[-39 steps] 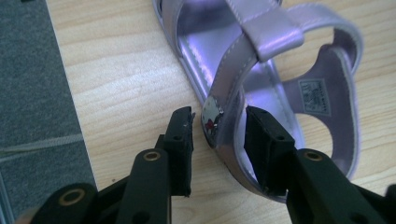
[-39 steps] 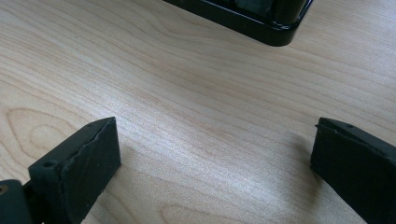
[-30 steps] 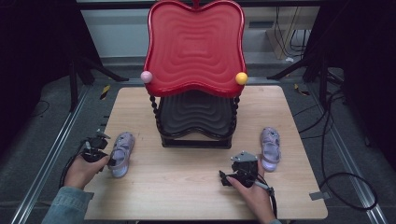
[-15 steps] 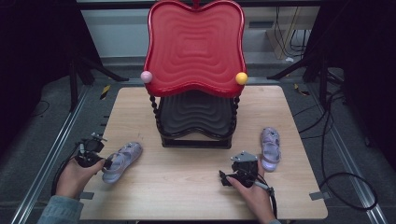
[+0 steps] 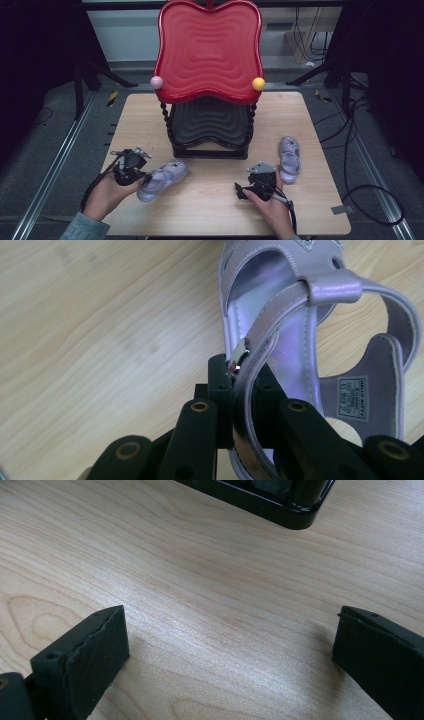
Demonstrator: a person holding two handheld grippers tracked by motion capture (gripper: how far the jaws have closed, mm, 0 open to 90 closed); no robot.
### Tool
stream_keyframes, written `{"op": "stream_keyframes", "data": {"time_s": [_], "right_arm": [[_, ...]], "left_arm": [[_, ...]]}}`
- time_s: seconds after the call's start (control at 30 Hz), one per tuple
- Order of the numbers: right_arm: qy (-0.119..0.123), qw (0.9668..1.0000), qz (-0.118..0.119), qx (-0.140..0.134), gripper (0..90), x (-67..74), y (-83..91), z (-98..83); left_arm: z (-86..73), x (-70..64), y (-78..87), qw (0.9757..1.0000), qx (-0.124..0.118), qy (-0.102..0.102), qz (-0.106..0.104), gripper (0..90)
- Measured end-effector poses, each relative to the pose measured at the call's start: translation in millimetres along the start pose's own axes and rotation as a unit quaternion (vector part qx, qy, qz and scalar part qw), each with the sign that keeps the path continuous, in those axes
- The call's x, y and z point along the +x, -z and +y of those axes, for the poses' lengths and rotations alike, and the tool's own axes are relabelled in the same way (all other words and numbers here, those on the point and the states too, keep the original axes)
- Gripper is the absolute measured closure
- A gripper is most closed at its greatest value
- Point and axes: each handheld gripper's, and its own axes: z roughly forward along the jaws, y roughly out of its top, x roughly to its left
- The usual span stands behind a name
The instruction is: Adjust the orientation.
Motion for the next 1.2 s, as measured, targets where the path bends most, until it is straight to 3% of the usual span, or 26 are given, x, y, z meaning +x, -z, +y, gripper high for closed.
{"op": "stream_keyframes", "data": {"time_s": [0.13,0.3,0.6,0.83,0.93,0.97,1.03,1.2], "right_arm": [[0.000,1.0000,0.000,0.000,1.8,0.0,0.1,-0.1],[0.001,1.0000,0.001,0.001,1.8,-0.1,0.5,-0.3],[0.001,1.0000,0.001,0.000,1.8,-0.2,0.5,-0.4],[0.001,1.0000,0.001,0.001,1.8,-0.1,0.6,-0.4],[0.001,1.0000,0.001,0.001,1.8,-0.1,0.6,-0.4],[0.001,1.0000,0.001,0.000,1.8,-0.1,0.5,-0.4],[0.001,1.0000,0.001,0.000,1.8,0.0,0.5,-0.4],[0.001,1.0000,0.001,0.001,1.8,-0.1,0.6,-0.4]], "left_arm": [[24.1,-17.1,-18.5,0.9993,0.011,-0.031,-0.016,82.8],[36.8,-30.2,-34.9,0.9978,0.031,-0.056,-0.019,82.7],[29.4,-33.9,-48.8,0.9943,0.062,-0.083,-0.025,82.6],[19.0,-32.8,-55.5,0.9941,0.063,-0.083,-0.029,79.7],[17.5,-33.5,-53.7,0.9951,0.054,-0.079,-0.025,74.7],[17.7,-33.6,-46.9,0.9960,0.035,-0.080,-0.018,65.8],[18.2,-34.5,-38.1,0.9969,0.017,-0.076,-0.011,58.2],[17.4,-39.0,-18.6,0.9970,-0.001,-0.077,0.010,43.6]]}}
